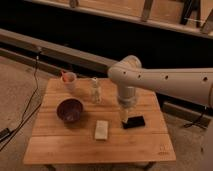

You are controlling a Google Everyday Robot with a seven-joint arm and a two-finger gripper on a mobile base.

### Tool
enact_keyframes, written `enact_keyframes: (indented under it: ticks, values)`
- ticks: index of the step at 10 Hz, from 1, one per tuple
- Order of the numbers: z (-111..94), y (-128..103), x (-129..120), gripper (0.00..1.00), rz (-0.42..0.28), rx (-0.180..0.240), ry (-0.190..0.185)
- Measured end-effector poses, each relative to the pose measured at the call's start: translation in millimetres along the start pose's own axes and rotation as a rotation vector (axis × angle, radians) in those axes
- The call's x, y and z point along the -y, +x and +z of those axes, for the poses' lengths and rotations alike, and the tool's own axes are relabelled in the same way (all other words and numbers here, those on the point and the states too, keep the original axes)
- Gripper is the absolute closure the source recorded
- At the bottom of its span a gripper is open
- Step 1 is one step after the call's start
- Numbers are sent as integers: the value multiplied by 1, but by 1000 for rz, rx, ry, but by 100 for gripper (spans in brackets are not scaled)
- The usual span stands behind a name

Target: Place the eraser on the white sponge

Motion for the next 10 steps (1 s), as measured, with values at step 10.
enact_keyframes:
  ticks: [10]
  values:
    - [23, 37, 21, 35, 14, -11, -55]
